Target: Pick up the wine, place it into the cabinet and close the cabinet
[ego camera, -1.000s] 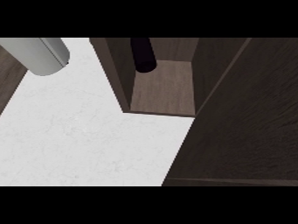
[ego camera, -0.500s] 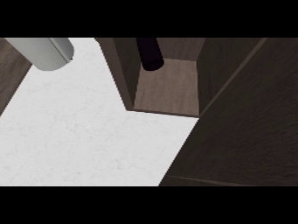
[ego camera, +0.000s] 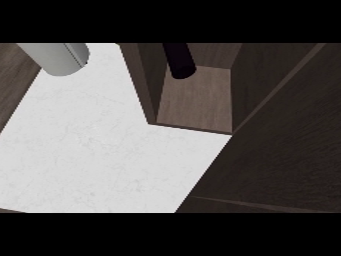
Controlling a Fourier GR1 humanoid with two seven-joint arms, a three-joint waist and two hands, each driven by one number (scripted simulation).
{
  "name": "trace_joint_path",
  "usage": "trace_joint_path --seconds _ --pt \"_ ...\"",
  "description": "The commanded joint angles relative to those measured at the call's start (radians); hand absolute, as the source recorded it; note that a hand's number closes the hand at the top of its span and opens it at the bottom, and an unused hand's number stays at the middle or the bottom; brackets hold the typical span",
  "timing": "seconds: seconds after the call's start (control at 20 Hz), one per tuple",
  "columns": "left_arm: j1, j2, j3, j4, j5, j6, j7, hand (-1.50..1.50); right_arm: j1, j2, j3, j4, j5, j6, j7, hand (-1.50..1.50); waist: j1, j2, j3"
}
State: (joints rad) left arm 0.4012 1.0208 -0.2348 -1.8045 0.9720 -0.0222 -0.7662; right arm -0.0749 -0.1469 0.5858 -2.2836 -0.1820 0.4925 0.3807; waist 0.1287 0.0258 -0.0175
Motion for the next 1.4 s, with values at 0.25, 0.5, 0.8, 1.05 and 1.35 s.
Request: trace_joint_path --seconds 0.25,0.5,0.8,1.05,1.35 --pt "-0.035 -0.001 -0.009 -0.008 -0.005 -0.018 0.011 1.50 -0.228 0.141 -0.118 0.217 0.068 -0.138 0.023 1.50 0.038 0.018 -0.001" --pt "-0.054 -0.003 -0.015 -0.013 -0.008 -0.031 0.015 1.50 -0.436 0.145 -0.173 0.384 0.137 -0.250 0.032 1.50 0.075 0.020 0.001" --pt "-0.086 -0.005 -0.025 -0.020 -0.015 -0.027 0.034 1.50 -0.684 0.146 -0.236 0.611 0.188 -0.360 0.039 1.50 0.099 0.030 0.005" --pt "-0.116 -0.020 -0.036 -0.018 -0.023 -0.036 0.033 1.50 -0.876 0.147 -0.309 0.808 0.193 -0.418 0.035 1.50 0.106 0.041 0.006" --pt "-0.133 -0.015 -0.034 -0.004 -0.025 -0.045 0.045 1.50 -1.013 0.147 -0.399 1.012 0.133 -0.452 0.003 1.50 0.120 0.052 0.010"
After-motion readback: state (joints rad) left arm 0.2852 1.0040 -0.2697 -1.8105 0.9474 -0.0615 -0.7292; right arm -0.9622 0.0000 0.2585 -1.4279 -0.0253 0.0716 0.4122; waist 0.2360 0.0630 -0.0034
